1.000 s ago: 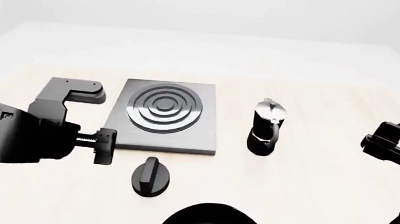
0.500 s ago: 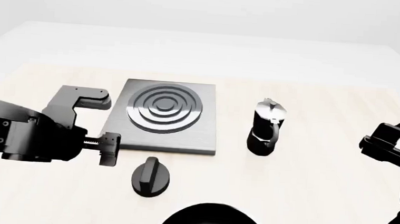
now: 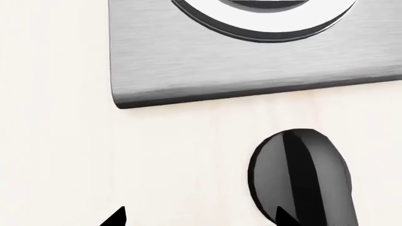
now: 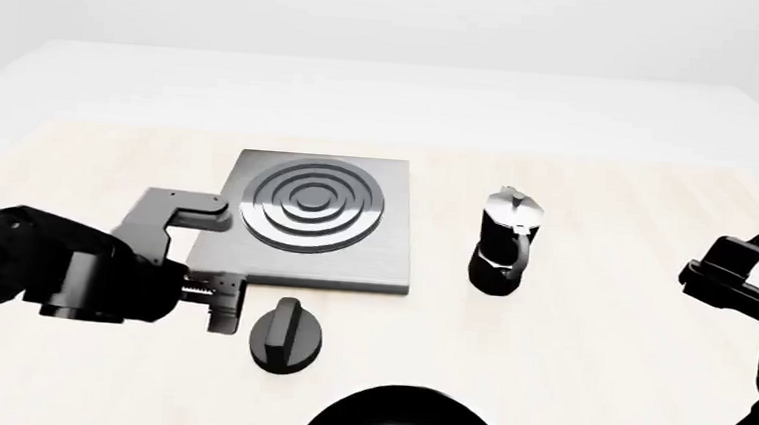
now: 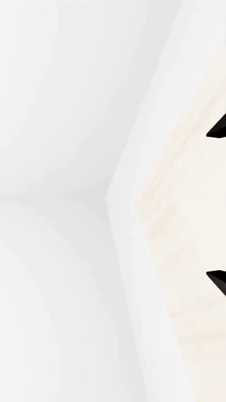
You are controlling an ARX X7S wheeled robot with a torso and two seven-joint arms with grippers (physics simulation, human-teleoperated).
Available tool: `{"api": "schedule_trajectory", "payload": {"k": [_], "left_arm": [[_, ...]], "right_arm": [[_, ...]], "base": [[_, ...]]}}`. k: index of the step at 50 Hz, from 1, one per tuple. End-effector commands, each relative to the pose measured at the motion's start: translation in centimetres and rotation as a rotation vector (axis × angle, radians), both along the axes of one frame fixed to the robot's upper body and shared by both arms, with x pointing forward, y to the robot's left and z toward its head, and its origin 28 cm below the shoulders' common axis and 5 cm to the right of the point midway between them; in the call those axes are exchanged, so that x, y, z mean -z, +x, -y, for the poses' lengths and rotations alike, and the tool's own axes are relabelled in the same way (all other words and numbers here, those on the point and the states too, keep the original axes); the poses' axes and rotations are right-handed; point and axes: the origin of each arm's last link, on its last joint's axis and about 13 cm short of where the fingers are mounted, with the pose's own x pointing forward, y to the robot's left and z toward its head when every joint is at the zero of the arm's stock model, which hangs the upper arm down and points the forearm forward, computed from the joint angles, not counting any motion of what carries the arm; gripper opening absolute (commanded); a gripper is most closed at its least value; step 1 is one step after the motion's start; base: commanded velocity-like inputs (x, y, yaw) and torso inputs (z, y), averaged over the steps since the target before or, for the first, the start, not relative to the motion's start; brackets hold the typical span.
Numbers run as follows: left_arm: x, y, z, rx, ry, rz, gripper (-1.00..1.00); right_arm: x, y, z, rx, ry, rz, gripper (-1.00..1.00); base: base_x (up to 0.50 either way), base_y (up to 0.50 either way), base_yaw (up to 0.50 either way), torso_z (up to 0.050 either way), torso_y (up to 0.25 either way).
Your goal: Turn on the stove and put the frying pan on it.
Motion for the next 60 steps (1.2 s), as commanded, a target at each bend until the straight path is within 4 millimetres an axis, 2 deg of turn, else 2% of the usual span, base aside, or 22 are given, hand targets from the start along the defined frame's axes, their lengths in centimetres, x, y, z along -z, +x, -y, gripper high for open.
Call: {"api": "schedule_trajectory", "payload": {"k": [1, 14, 26, 60], "left_arm": [[0.6, 0.1, 0.3, 0.044, -0.014, -0.007, 1.00], [1.1, 0.4, 0.2, 0.044, -0.024, -0.013, 1.00], [2.2, 1.5, -0.2, 0.025, -0.027, -0.028, 1.00], [3.6, 2.2, 1.5, 0.144, -0.093, -0.080, 1.00]], "right_arm": [[0.1, 0.0, -0.1, -0.003, 0.002, 0.000, 1.00], [0.1, 0.0, 0.0, -0.003, 0.003, -0.001, 1.00], [-0.1, -0.1, 0.0, -0.003, 0.003, 0.004, 1.00], [0.0, -0.2, 0.1, -0.010, 0.009, 0.005, 1.00]], "base": [[0.00, 0.00, 0.00, 0.000, 0.000], [0.00, 0.00, 0.00, 0.000, 0.000], [0.00, 0.00, 0.00, 0.000, 0.000], [0.00, 0.00, 0.00, 0.000, 0.000]]}}
